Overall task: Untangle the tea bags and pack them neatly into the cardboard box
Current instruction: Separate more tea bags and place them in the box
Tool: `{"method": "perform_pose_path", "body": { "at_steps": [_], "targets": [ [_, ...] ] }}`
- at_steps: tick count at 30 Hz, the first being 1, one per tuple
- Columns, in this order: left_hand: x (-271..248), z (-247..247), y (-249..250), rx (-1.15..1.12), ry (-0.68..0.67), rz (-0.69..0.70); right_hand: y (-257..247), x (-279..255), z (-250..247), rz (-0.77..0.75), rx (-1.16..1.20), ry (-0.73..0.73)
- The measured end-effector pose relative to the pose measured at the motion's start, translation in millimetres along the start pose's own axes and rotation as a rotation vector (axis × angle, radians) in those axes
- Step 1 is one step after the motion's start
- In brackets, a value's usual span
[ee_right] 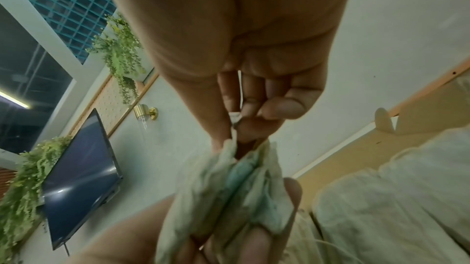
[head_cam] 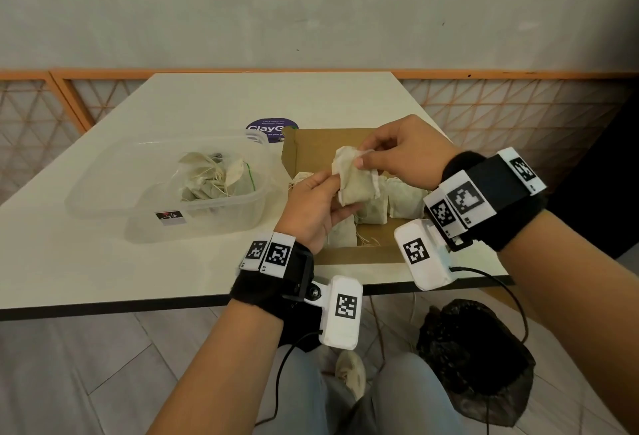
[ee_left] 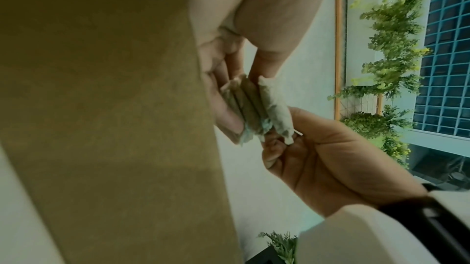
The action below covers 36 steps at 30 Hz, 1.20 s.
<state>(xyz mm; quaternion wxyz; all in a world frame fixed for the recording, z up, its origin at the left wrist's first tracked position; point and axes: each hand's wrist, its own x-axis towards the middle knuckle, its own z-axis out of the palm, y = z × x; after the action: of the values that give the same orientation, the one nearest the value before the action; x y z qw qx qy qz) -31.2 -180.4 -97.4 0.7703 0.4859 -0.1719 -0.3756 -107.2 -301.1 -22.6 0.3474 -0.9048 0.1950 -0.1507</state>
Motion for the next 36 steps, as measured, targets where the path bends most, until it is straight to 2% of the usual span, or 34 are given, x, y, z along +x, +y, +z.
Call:
{"method": "perform_pose_path", "body": {
  "at_steps": [4,11,13,16,17,20,26,32,36],
  "targets": [
    [-1,1,3,-0.047,-0.023,-0.018,4,4,2,0.016,0.0,0.069],
    [-4,2,1,0.014,-0.041,0.01,4,12,1,0.041,-0.066,0.051],
    [-4,1,1,0.028,-0.048,0.019,-2,15,-6,0.053,-0.069,-0.052],
    [-5,0,0,0.052,-0.078,0.016,-10,19,-14,0.105,-0.173,-0.358],
    [-5,0,0,0.054,-0.087,0.01,-11,19,-15,0.117,-0.165,-0.416],
    [-4,1,1,0.051,-0.091,-0.013,-9,20,-20,0.09,-0.122,-0.353],
    [-1,0,2,-0.08,0.041,0.038,13,13,-46,0.121,-0.224,-0.23],
    [-1,-2,2,-0.086,0.051,0.052,39,1,-39,0.149,-0.34,-0.379],
    [-1,-2,3,-0.107,0.065,0.055,52,4,-26,0.18,-0.352,-0.387]
  ]
}}
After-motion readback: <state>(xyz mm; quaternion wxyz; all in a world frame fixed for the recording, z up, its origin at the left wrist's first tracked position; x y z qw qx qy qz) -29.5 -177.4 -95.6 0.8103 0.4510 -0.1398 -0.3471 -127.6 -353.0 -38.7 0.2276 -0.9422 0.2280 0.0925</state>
